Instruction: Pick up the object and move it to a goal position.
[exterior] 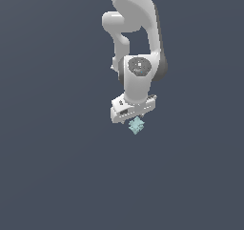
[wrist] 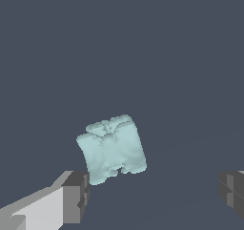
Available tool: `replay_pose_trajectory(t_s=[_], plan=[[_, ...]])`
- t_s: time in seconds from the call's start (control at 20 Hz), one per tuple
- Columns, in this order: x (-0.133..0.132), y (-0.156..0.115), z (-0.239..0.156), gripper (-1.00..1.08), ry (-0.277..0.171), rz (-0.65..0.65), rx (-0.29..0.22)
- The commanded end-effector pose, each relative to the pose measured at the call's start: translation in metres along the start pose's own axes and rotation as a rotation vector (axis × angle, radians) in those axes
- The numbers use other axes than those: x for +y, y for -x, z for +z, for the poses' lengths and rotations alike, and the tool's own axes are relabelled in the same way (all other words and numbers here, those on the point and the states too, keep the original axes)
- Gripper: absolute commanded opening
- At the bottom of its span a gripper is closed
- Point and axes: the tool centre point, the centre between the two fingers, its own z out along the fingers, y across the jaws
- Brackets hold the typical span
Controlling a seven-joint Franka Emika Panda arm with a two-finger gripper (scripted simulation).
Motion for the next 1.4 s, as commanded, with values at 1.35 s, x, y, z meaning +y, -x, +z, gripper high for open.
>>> replay_pose_trajectory(t_s=[1.35], plan=[[-0.031, 0.001, 0.064, 1.0, 0.009, -0.285, 0.024]])
